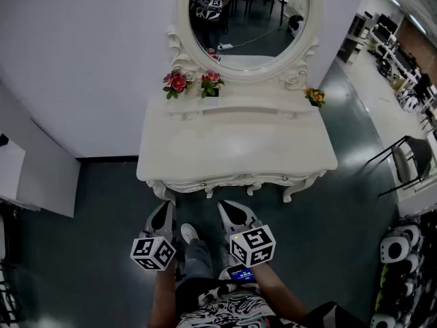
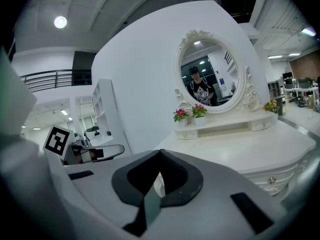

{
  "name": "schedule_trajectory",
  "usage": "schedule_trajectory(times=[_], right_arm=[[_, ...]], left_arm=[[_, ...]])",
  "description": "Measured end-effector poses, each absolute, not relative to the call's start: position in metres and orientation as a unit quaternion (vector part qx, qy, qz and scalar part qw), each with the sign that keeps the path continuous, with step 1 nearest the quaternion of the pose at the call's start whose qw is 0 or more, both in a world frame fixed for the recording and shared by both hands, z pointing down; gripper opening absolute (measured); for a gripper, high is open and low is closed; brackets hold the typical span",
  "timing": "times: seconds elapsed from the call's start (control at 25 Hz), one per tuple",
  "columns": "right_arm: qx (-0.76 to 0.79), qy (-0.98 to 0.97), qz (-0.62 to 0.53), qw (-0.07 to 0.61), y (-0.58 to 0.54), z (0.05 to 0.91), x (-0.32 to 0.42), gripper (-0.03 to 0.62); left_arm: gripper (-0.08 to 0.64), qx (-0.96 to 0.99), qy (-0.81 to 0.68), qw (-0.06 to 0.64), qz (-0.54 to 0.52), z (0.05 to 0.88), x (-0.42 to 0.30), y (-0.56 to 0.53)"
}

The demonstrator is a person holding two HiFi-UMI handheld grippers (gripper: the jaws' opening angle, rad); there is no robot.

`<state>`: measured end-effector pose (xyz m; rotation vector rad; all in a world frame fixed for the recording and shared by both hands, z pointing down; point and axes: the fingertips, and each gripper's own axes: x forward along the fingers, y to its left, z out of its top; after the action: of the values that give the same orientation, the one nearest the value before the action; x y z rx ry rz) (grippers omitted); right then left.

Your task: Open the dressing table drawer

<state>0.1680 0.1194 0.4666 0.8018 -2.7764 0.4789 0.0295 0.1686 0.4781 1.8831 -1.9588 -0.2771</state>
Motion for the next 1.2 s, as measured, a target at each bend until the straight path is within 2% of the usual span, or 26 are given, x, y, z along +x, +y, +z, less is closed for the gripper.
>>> schedule_trajectory(times=[0.24,0.6,0.76,0.84,0.92,1.2], right_arm=[[0.265,-0.947,0.142,0.115,0.175,0.45,0.198,0.002],[0.293,-0.939,0.134,0.123,0.168,0.459,0.211,0.003],[0.325,-0.927,0.122,0.141,0.141,0.47,0.204,0.005],[0.331,-0.924,0.123,0.146,0.124,0.474,0.194,0.033],[0.339,-0.921,0.123,0.148,0.105,0.478,0.18,0.035],[0.402,-0.89,0.137,0.164,0.009,0.498,0.092,0.043]], left_arm=[[0.002,0.674,-0.707,0.193,-0.095,0.456,0.066,0.219],[0.002,0.676,-0.709,0.183,-0.083,0.452,0.074,0.226],[0.002,0.675,-0.712,0.177,-0.075,0.455,0.057,0.205],[0.002,0.678,-0.711,0.174,-0.067,0.457,0.046,0.188],[0.002,0.682,-0.707,0.176,-0.063,0.463,0.03,0.167],[0.002,0.717,-0.67,0.19,-0.037,0.478,-0.066,0.061]])
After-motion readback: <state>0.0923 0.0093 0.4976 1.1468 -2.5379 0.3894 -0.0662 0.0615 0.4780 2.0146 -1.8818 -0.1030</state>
